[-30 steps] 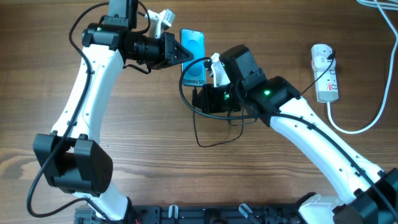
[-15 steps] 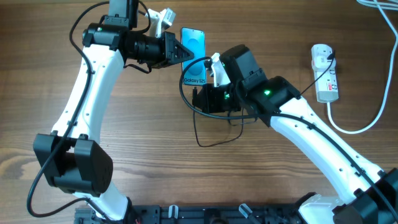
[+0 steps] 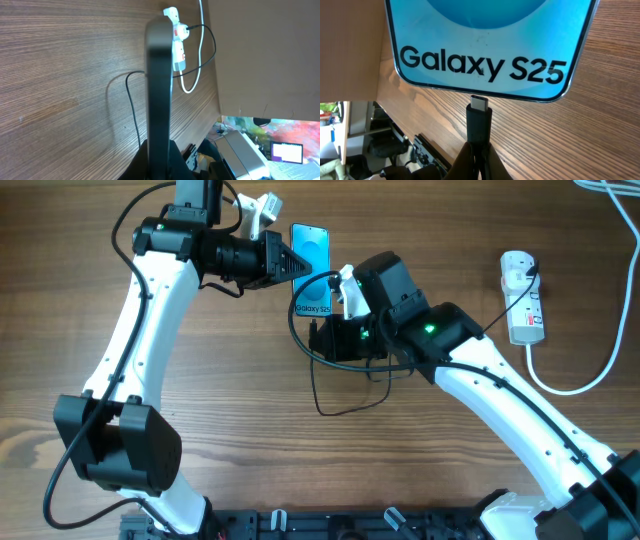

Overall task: Plug charger to phone and switch on socket
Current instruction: 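Push the plug up into the phone's port with the right gripper, then lower the plugged phone to the table with both grippers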

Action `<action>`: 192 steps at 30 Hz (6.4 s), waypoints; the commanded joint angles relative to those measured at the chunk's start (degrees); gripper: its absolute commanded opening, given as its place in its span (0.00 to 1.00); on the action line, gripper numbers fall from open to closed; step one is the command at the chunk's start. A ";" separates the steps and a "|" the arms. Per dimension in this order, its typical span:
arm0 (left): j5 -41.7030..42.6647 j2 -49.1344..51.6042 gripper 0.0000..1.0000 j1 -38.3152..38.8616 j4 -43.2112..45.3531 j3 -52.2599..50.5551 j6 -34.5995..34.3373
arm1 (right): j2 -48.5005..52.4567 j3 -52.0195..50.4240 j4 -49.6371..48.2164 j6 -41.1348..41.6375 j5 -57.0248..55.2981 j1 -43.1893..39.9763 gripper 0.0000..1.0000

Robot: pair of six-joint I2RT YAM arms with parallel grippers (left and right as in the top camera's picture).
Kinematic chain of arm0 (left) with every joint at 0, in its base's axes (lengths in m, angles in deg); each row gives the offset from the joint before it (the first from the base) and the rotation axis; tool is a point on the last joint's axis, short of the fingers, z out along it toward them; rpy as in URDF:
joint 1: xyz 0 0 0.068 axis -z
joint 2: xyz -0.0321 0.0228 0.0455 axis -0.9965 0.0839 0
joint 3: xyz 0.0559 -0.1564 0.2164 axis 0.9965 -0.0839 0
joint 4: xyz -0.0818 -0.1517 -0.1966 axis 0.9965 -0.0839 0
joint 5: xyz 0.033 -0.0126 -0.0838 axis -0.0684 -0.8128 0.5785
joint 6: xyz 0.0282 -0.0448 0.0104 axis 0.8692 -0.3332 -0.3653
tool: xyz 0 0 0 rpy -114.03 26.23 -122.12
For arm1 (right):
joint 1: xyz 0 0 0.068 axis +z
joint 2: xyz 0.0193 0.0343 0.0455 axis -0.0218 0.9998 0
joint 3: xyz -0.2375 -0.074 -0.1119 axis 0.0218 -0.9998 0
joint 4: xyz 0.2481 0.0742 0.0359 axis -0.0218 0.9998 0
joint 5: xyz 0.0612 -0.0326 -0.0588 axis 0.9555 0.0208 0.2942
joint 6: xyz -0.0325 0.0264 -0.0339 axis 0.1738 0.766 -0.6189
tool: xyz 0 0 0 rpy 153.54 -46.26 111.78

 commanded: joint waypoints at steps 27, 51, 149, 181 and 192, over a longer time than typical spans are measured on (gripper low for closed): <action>1.18 -0.63 0.04 0.26 -0.44 0.37 0.11 | -0.81 1.11 -1.20 0.87 -0.87 0.09 0.04; 1.16 -0.63 0.04 1.70 -1.57 0.37 2.49 | -0.81 1.11 -1.38 0.15 -0.68 -1.31 0.04; 1.33 -0.63 0.04 1.70 -6.91 0.37 1.62 | -0.98 2.21 -6.62 0.20 0.46 -5.95 0.04; -13.20 19.26 0.04 8.33 3.10 -3.98 -2.14 | -0.81 1.64 19.52 -4.04 -13.68 -5.99 1.00; -12.85 23.61 0.04 11.74 11.43 -4.11 -8.09 | -0.81 1.64 18.69 -3.63 -11.85 -5.97 1.00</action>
